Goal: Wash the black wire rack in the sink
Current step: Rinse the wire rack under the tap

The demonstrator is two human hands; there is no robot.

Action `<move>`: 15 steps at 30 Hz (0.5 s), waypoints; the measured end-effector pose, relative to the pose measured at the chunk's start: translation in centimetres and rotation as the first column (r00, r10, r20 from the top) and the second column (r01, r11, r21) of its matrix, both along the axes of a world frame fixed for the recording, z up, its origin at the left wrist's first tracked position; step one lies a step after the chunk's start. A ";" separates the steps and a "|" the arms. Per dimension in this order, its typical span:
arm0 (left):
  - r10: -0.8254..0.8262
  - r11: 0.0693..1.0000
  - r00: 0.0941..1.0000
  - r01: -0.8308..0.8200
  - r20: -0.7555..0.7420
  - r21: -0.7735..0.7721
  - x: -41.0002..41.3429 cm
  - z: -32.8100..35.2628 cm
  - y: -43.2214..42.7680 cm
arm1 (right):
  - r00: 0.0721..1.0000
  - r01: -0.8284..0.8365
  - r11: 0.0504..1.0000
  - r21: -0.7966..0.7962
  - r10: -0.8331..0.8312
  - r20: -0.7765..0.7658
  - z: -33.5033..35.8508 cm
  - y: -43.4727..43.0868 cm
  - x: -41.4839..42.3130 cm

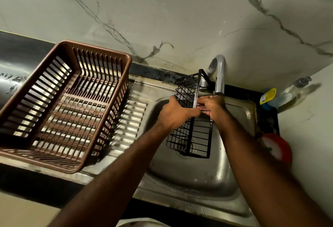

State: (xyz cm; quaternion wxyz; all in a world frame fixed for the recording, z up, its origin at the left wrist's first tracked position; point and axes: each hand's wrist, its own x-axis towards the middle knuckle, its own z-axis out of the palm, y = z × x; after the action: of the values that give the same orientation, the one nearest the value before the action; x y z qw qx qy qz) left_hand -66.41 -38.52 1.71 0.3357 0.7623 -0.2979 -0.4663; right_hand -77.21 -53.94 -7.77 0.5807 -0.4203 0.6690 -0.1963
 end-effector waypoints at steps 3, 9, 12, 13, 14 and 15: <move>0.039 0.999 0.999 -0.038 -0.032 0.020 0.5 0.0 0.1 | 0.983 -0.177 0.979 0.100 0.171 0.071 -0.1 0.2 -0.5; 0.144 0.989 0.975 -0.138 -0.171 0.052 1.6 0.7 0.8 | 0.867 -0.399 0.879 0.262 0.268 0.421 0.8 -0.7 -3.1; 0.143 0.990 0.967 -0.135 -0.212 0.051 1.6 0.8 1.0 | 0.868 -0.424 0.869 0.256 0.309 0.389 1.3 -0.7 -3.2; 0.135 0.991 0.969 -0.128 -0.208 0.051 1.4 0.8 1.0 | 0.884 -0.409 0.874 0.263 0.309 0.350 1.6 -0.5 -2.9; 0.124 0.992 0.973 -0.117 -0.195 0.047 1.2 0.9 1.0 | 0.911 -0.376 0.886 0.270 0.301 0.282 1.8 -0.3 -2.4; 0.114 0.993 0.977 -0.108 -0.182 0.043 1.0 1.0 1.0 | 0.936 -0.331 0.905 0.267 0.280 0.211 1.9 -0.1 -1.9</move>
State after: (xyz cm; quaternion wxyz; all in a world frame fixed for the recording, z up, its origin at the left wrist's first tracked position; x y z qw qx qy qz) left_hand -65.39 -37.55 2.70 0.3747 0.7368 -0.2148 -0.5202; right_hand -79.13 -54.01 -5.85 0.7151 -0.4098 0.5653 -0.0341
